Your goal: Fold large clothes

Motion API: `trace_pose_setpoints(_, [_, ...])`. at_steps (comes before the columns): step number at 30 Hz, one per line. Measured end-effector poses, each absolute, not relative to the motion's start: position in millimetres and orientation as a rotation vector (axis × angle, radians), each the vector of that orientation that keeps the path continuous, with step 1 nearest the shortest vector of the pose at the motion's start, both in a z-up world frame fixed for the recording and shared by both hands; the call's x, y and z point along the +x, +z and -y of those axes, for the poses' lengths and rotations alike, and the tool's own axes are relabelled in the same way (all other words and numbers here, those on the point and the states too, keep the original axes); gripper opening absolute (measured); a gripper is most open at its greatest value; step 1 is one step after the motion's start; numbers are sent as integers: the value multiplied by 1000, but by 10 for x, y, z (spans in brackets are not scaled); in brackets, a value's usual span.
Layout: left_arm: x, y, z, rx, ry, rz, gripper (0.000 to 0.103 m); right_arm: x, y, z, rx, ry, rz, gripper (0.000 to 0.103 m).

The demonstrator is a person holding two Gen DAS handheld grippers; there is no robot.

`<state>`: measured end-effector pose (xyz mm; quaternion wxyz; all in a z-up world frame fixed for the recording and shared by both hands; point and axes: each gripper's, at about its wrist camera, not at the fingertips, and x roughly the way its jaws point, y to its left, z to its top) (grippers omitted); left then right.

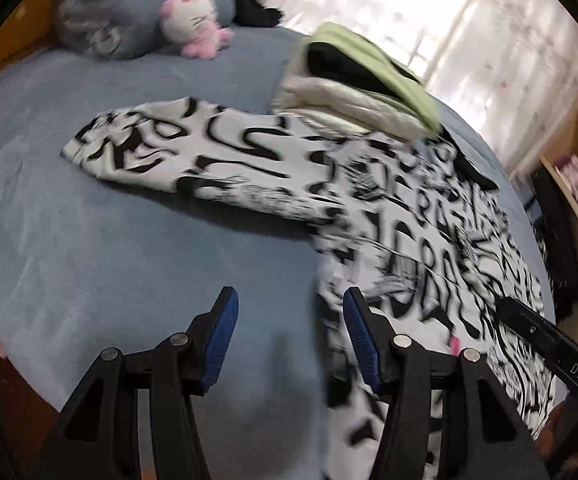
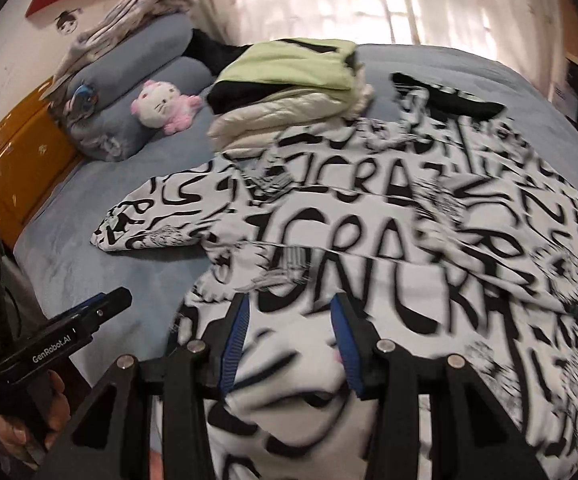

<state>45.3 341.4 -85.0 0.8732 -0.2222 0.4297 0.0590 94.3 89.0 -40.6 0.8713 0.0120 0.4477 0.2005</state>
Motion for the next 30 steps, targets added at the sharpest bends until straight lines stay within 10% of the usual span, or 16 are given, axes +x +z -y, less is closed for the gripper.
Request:
trace_pose_setpoints(21, [1166, -1802, -5413, -1004, 248, -753, 52, 1610, -1161, -1975, -6, 516, -1057, 43])
trace_pose_setpoints(26, [1335, -1849, -5415, -912, 336, -776, 8, 1654, -1307, -1860, 54, 505, -1113, 43])
trace_pose_setpoints(30, [1330, -1624, -5258, -827, 370, -723, 3, 1642, -1295, -1719, 87, 497, -1115, 43])
